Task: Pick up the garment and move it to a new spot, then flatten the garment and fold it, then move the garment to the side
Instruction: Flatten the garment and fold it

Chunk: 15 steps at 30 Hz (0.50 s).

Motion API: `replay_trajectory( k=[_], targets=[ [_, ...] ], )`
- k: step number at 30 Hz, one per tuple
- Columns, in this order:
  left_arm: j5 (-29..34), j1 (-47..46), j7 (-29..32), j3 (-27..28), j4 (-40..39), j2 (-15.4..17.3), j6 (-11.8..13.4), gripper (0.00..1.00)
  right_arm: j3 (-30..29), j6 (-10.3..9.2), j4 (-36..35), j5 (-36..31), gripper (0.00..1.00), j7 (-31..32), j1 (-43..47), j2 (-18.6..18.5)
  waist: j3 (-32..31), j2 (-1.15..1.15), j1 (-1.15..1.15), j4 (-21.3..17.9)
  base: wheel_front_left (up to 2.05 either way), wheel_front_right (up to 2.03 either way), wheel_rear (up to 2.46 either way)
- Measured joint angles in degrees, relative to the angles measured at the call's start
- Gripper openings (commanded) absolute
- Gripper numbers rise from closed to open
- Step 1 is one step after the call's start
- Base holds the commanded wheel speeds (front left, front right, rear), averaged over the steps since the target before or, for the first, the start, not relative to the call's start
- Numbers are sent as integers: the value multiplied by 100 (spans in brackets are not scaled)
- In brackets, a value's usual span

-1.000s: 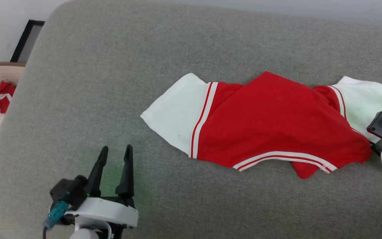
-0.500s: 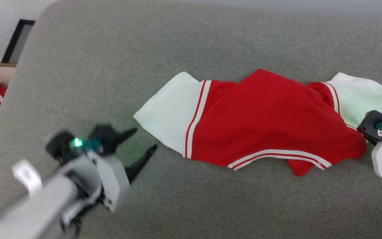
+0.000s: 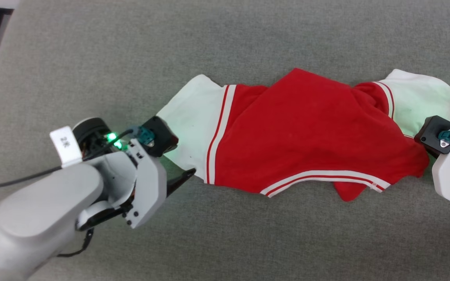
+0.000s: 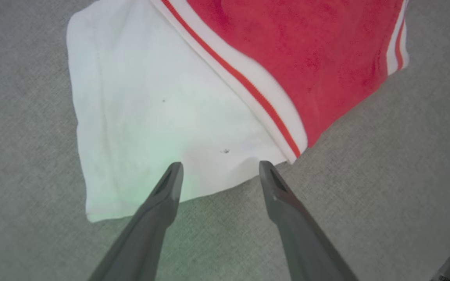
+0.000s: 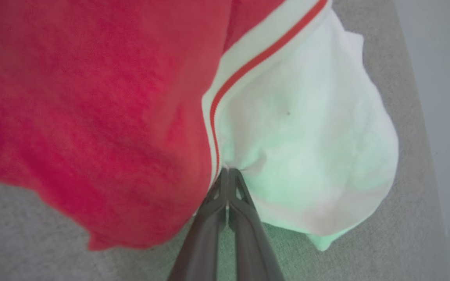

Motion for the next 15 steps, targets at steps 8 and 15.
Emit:
replay_trajectory(
  k=[8, 15],
  targets=[
    [189, 180, 198, -8, 302, -345, 3, 100, -8, 1, -23, 37, 0, -33, -59, 51, 80, 0, 0, -99, 0, 0, 0],
    [142, 186, 157, 10, 537, -435, 3, 0, -3, 0, 81, 135, 0, -183, -63, 185, 62, 0, 0, -189, 0, 0, 0]
  ],
)
